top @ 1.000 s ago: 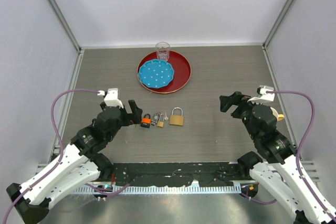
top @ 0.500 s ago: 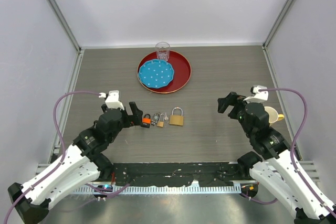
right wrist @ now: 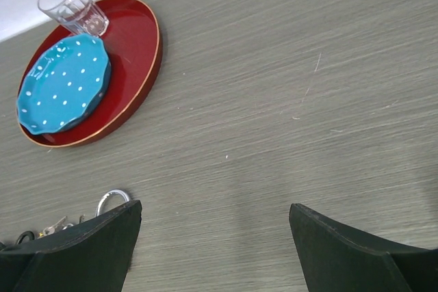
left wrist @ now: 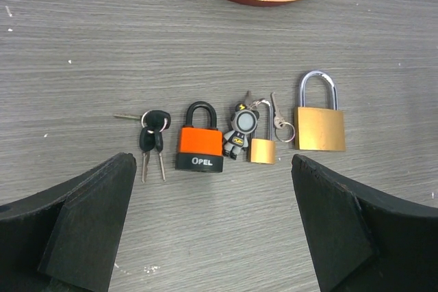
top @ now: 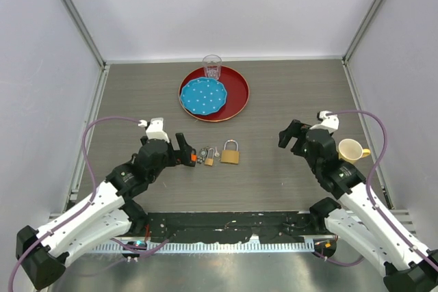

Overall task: Lock with the key
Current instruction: Reset both arms

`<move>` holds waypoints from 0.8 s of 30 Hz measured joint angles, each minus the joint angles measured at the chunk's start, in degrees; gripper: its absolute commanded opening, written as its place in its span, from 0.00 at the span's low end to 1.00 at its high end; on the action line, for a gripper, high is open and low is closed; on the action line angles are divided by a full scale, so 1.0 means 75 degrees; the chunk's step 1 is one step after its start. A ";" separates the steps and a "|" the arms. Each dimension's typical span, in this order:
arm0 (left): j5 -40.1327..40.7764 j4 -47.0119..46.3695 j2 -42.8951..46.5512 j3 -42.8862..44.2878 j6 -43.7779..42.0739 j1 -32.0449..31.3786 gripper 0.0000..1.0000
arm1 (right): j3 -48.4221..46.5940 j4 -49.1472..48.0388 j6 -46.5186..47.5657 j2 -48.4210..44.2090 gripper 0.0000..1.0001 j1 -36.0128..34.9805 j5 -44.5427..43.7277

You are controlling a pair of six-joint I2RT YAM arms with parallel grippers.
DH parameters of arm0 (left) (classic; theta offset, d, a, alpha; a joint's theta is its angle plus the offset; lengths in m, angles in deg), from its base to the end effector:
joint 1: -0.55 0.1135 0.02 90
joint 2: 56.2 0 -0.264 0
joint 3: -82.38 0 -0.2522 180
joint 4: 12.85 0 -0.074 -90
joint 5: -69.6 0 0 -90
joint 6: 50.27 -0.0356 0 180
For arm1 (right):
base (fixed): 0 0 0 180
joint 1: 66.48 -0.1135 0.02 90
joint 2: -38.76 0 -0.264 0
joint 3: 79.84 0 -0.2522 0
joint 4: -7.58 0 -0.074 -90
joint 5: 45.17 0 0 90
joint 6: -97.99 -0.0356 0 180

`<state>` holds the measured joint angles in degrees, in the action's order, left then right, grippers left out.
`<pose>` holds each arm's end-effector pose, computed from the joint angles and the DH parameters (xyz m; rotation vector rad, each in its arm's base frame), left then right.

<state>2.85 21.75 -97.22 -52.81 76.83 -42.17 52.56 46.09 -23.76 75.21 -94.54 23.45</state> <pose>0.1301 -0.1010 0.2488 -0.1404 2.0841 -0.4286 0.1387 0.0592 0.2699 0.2956 2.0026 0.2810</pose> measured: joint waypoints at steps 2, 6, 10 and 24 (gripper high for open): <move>-0.0058 -0.0090 -0.0055 -0.0003 0.0032 0.0000 1.00 | 0.0000 -0.0061 -0.0079 0.0210 0.95 0.0000 0.0003; -0.0134 -0.0236 -0.0143 -0.0003 0.0067 0.0000 1.00 | 0.0000 -0.0105 -0.0236 0.0670 0.95 0.0000 0.0026; -0.0213 -0.0256 -0.0242 -0.0003 0.0149 0.0000 1.00 | 0.0000 -0.0137 -0.0490 0.1067 0.95 0.0000 0.0122; -0.0443 -0.0111 -0.1239 0.0189 0.0256 0.0000 1.00 | 0.0000 -0.0411 -0.0909 0.2294 0.96 0.0000 0.0656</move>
<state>-0.48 20.92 -106.51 -51.39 78.76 -42.17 52.56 43.01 -30.58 92.41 -94.54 28.36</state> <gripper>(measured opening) 0.996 0.954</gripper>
